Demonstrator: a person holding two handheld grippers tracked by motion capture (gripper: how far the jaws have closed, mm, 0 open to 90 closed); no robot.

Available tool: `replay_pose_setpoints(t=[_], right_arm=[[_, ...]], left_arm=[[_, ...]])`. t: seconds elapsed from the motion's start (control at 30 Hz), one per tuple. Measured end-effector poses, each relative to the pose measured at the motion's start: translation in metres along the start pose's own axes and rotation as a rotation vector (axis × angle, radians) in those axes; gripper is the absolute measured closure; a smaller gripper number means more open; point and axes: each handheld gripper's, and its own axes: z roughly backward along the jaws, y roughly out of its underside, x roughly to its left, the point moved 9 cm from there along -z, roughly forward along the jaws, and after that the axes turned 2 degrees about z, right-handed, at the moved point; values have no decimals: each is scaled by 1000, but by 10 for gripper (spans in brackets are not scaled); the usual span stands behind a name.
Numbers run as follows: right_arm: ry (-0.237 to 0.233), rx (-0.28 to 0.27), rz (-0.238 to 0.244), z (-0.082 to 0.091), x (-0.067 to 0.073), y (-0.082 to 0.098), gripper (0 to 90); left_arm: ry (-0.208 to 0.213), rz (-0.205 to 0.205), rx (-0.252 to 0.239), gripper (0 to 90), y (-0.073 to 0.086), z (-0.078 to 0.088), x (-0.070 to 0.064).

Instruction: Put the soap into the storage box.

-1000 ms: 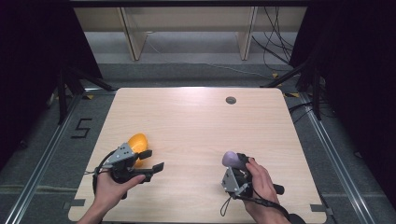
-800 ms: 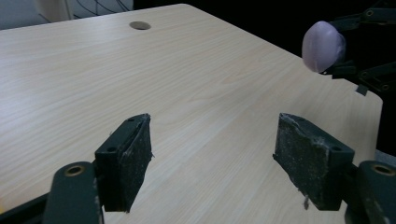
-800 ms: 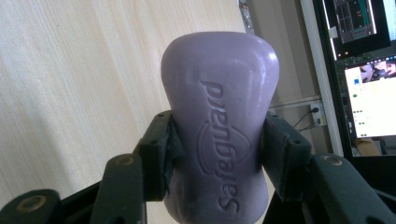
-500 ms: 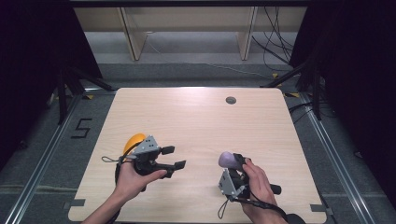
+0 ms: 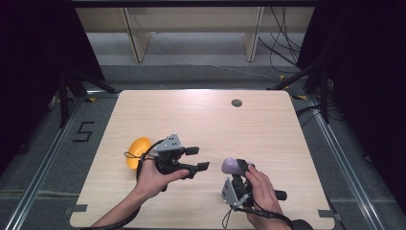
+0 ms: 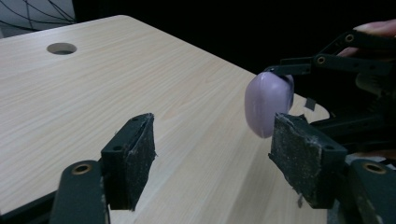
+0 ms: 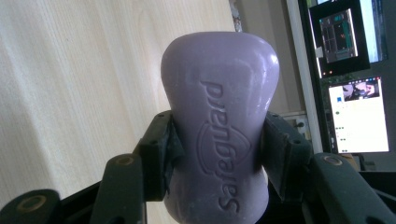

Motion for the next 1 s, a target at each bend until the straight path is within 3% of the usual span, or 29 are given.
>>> replay_pose_setpoints(t=[0.03, 0.13, 0.17, 0.2, 0.33, 0.4, 0.47, 0.57, 0.63, 0.67, 0.73, 0.77, 0.8, 0.83, 0.87, 1.0], right_arm=[[-7, 13, -39, 1, 3, 0, 501], [-1, -6, -15, 1, 2, -3, 501], [0, 12, -54, 3, 4, -3, 501], [-2, 10, -56, 4, 5, -3, 501], [3, -20, 19, 2, 2, -7, 501], [5, -13, 9, 3, 4, -8, 501], [-2, -16, 13, 2, 5, -8, 501], [6, -25, 53, 0, 3, -9, 501], [1, -17, 27, 1, 5, -10, 501], [11, -26, 61, 0, 3, -10, 501], [7, -29, 62, 0, 3, -11, 501], [9, -27, 68, 1, 3, -11, 501], [-1, -8, 3, 2, 8, -10, 501], [-2, -21, 35, 0, 7, -11, 501], [-1, -28, 43, 0, 6, -11, 501], [0, -36, 44, 0, 6, -13, 501]], left_arm=[[-2, 0, 4, 309, -1, -1, -1], [24, 10, 8, 327, -2, -6, -7], [37, -5, 11, 333, -2, -7, -8], [56, -7, 10, 338, -3, -9, -11], [88, -6, 23, 360, -2, -16, -17], [102, -14, 35, 370, 0, -21, -19], [107, 3, 45, 386, 2, -24, -21], [114, 3, 56, 421, 4, -29, -23], [134, -16, 59, 430, 4, -32, -25], [126, 9, 65, 433, 5, -33, -26], [144, -10, 66, 449, 5, -35, -26], [135, 2, 69, 455, 5, -36, -27], [145, -1, 72, 461, 6, -37, -27], [150, -18, 75, 469, 6, -37, -27], [151, 0, 76, 476, 7, -39, -28], [153, -3, 81, 506, 8, -41, -29]])
